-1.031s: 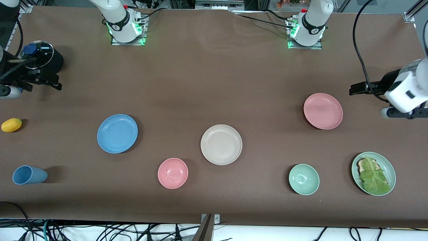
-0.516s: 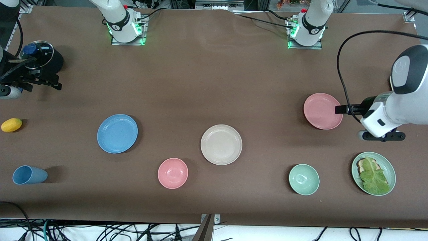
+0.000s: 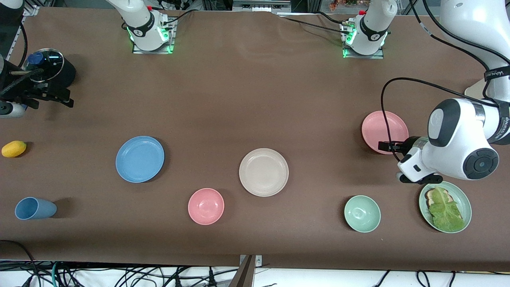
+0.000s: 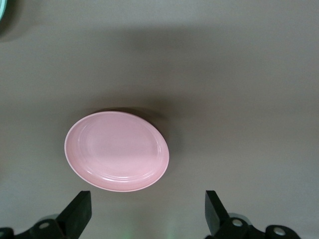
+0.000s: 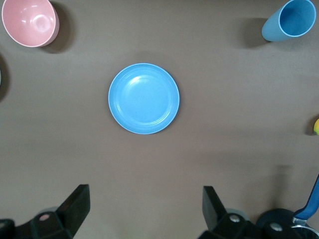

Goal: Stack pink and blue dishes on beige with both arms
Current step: 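Lower the left gripper to the rim of the pink plate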

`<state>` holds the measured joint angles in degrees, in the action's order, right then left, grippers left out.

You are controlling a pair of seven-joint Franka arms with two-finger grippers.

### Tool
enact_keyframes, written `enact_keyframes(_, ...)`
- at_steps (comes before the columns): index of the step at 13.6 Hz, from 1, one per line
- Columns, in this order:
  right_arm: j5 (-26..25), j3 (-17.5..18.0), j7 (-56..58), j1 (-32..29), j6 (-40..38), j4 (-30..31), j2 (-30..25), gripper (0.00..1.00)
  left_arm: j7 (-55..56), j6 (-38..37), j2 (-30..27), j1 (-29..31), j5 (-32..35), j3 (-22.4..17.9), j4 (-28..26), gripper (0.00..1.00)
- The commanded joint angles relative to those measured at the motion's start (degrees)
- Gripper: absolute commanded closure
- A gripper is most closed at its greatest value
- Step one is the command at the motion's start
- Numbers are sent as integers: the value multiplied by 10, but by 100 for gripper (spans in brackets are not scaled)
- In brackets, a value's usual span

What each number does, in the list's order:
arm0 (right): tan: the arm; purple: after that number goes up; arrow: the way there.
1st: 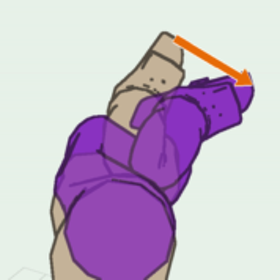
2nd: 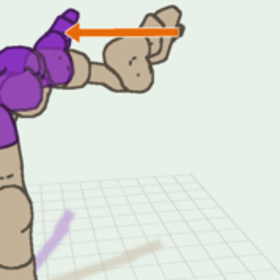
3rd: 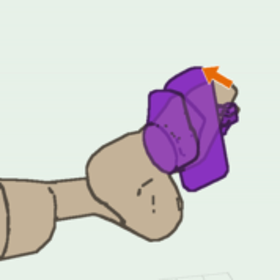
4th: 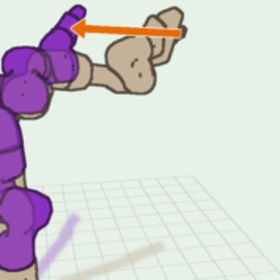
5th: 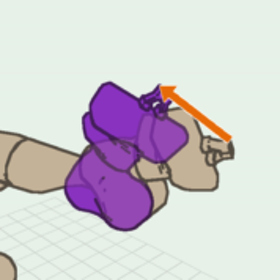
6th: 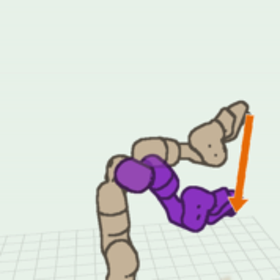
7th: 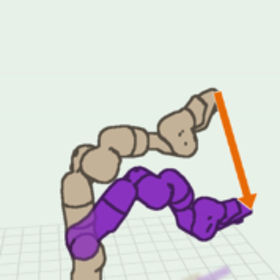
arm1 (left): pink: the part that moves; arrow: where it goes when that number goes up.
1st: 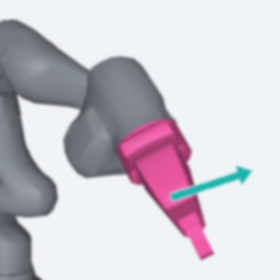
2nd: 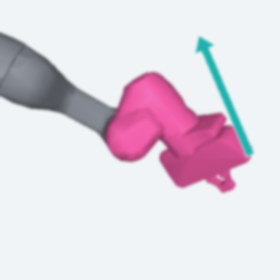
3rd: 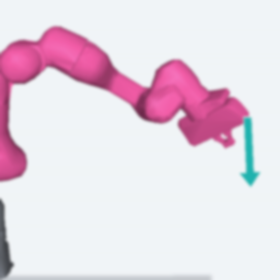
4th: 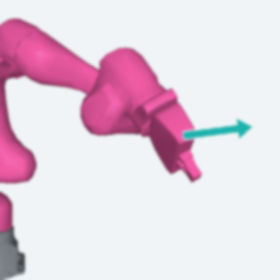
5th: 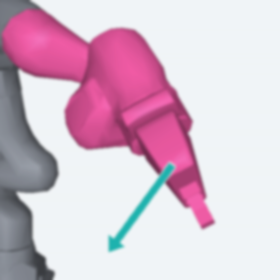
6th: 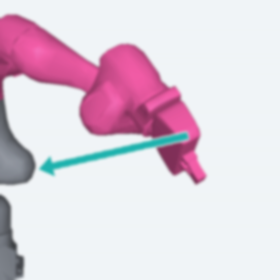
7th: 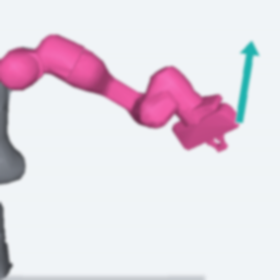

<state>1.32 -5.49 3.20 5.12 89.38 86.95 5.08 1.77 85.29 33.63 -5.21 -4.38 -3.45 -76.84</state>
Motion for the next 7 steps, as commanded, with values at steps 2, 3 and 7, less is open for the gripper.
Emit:
enact_keyframes(2,-1,4,-6,-2,-9,-10,2,0,-106,30,-7,60,-61,-6,-44,0)
enact_keyframes(3,0,3,-6,-2,-9,-10,2,0,-133,62,-24,61,-62,-16,-82,0)
enact_keyframes(7,-1,3,-6,-2,-9,-11,3,0,-269,195,-74,45,-130,-82,-239,0)
